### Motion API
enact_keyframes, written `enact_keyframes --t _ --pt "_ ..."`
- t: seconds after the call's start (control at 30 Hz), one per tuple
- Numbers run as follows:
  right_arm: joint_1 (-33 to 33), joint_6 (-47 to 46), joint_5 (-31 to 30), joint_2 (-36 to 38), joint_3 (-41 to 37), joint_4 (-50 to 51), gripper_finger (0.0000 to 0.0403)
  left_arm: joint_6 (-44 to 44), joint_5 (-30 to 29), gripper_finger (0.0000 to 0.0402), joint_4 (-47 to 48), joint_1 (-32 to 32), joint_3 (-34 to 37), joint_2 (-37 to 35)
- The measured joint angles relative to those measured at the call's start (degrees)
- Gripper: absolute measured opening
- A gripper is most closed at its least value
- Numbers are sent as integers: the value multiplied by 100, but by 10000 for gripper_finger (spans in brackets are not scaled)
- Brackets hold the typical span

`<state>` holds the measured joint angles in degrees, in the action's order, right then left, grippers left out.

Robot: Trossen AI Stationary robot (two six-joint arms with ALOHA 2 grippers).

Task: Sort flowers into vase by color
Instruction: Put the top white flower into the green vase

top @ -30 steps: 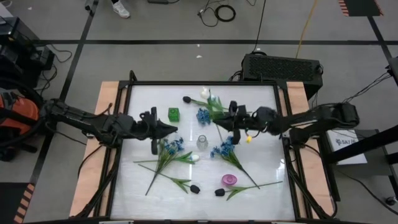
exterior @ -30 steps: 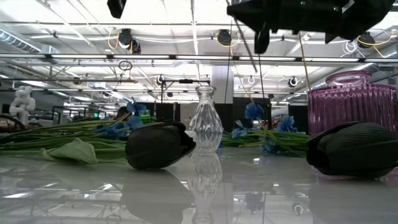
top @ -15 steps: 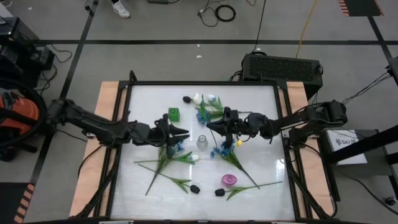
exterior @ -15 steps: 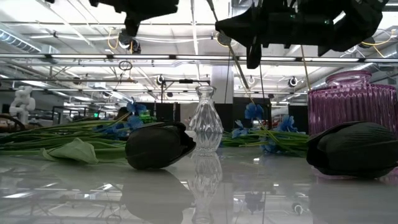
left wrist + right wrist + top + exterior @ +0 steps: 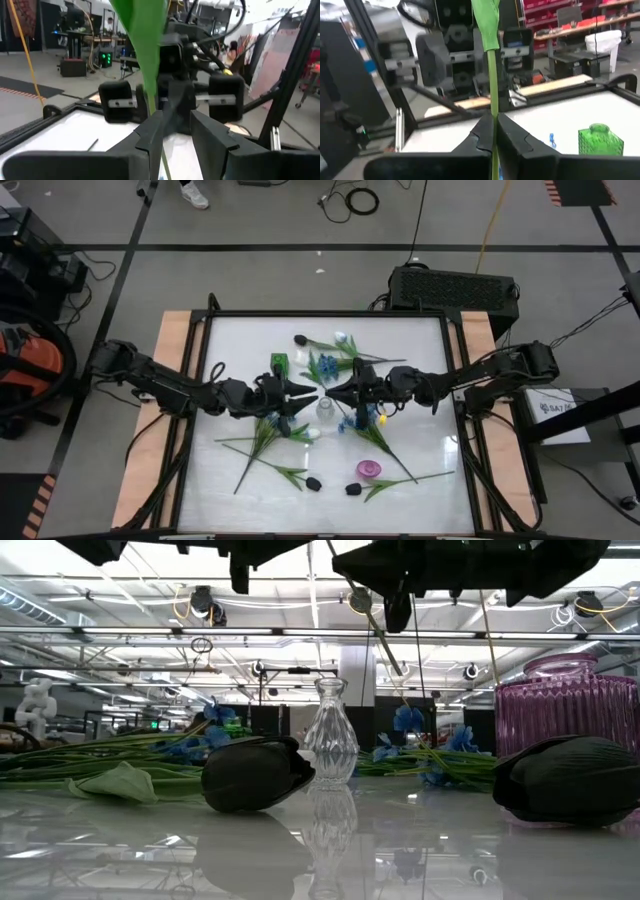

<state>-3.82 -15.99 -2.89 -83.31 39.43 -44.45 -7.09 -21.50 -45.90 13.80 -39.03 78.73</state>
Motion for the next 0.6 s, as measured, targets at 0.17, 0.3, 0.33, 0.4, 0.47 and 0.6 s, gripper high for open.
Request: enact_keyframes --t 0.17,0.3,0.33,0.4,0.47,0.6 --pt "-38 71 -3 2 45 95 7 7 21 105 -35 -41 0 112" --pt "-58 182 -3 2 45 97 7 4 24 105 2 -112 0 117" --pt "-58 191 -3 2 45 97 7 4 51 105 17 -116 0 117" --pt "-72 191 -1 2 45 104 8 15 190 105 27 -138 0 117" --pt "-80 193 -3 2 45 99 8 52 358 105 27 -170 0 119" --pt "-80 191 -2 2 45 103 8 321 469 105 276 -254 -1 182"
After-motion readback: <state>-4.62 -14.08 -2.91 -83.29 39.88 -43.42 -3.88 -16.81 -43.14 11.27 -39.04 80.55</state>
